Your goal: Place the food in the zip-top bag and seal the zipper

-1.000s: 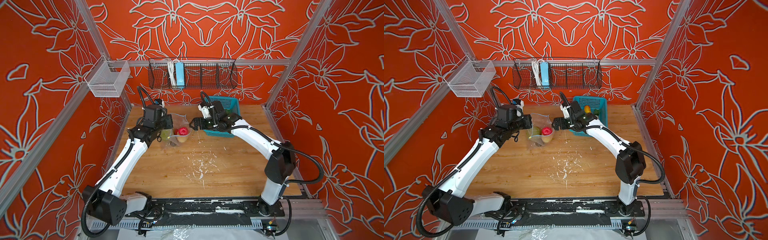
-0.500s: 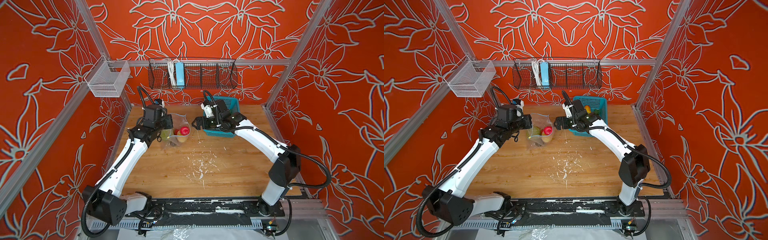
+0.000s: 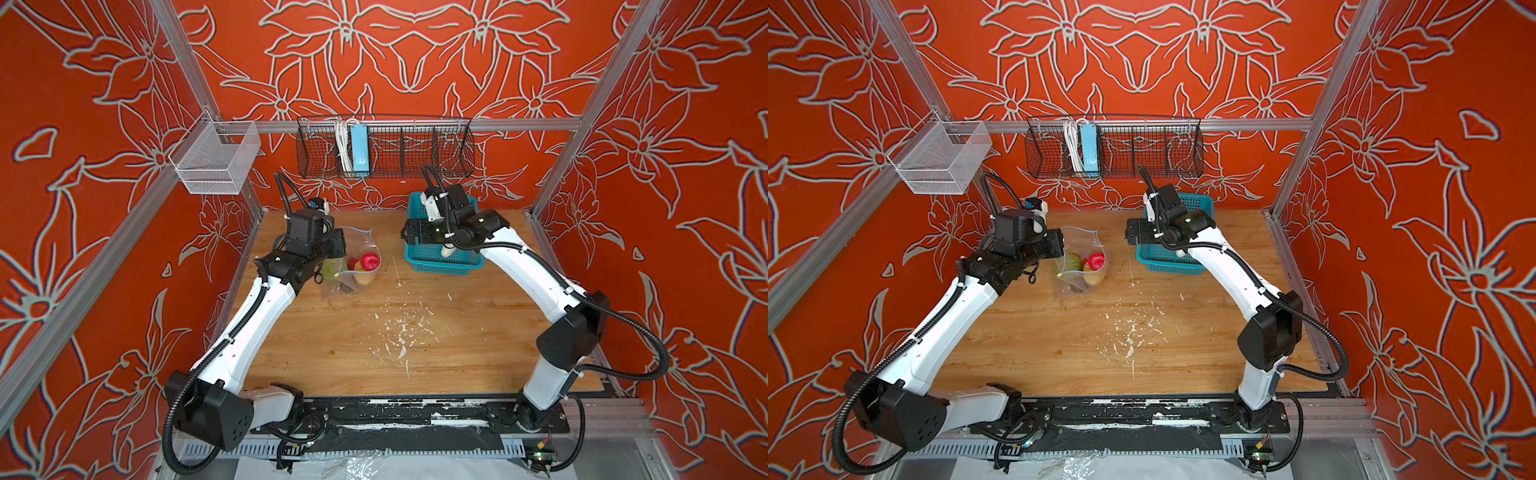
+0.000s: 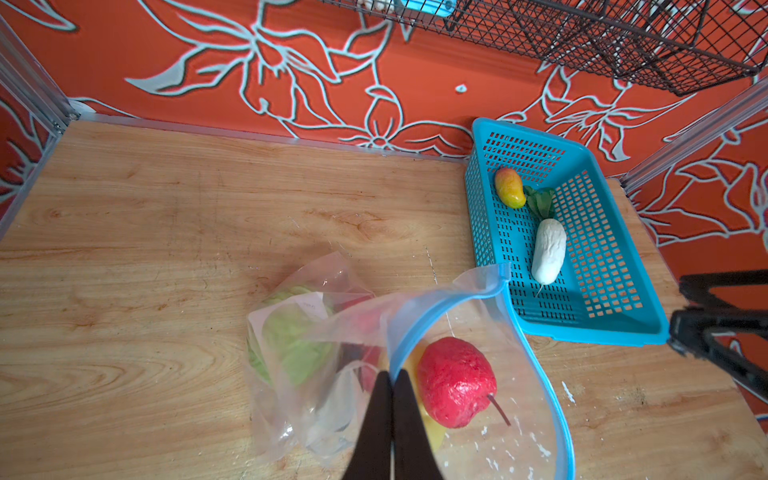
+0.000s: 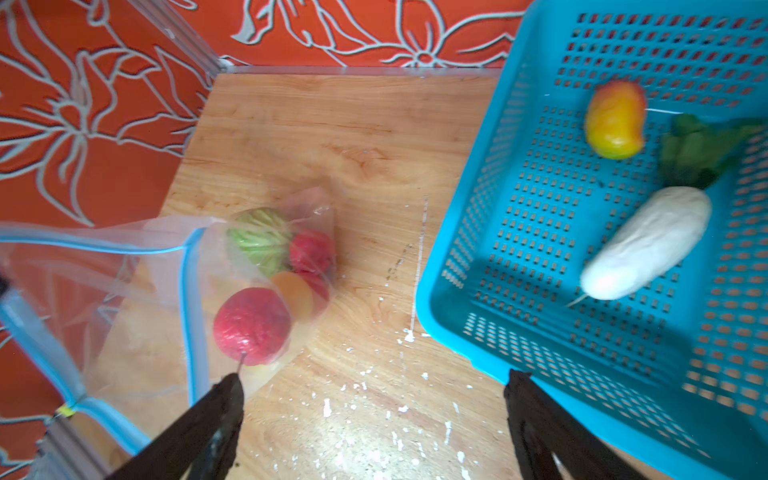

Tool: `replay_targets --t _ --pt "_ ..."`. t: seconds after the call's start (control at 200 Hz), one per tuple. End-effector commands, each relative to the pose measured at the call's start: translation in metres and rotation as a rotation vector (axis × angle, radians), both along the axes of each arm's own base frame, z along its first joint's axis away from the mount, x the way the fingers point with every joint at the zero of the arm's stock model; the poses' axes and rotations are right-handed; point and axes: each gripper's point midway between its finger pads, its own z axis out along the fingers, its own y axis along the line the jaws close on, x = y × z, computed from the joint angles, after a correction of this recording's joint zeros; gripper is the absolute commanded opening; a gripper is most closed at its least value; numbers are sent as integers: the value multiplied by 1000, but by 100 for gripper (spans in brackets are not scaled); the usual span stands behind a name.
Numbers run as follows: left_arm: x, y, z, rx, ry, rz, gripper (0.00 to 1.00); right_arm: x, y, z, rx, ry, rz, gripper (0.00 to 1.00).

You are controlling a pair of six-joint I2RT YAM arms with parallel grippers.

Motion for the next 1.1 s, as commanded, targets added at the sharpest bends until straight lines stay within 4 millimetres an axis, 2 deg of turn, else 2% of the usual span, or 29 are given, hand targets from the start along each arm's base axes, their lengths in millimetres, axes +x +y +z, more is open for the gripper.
replay_targets --t 0.0,0.25,0.385,0.571,0.706,0.786,0.971,1.096 --pt "0 0 3 1 -5 -6 0 10 -21 -10 -108 10 -52 98" --pt "-1 -1 4 -2 -7 -12 0 34 -41 -10 -258 -49 -99 98" --pt "-1 2 4 8 -10 -2 0 50 -44 -13 -313 -69 -110 98" --pt "-1 1 4 7 -10 -5 0 72 -58 -27 -432 -95 -177 98" --pt "-1 1 4 6 -12 -7 0 84 -62 -33 -484 -136 -191 98" --pt "-1 1 4 4 -10 -10 0 91 -70 -35 -520 -175 -235 98" --pt "-1 1 4 6 -11 -10 0 105 -64 -40 -504 -319 -191 98" --pt "-1 1 4 10 -12 -9 0 113 -69 -53 -511 -306 -206 98"
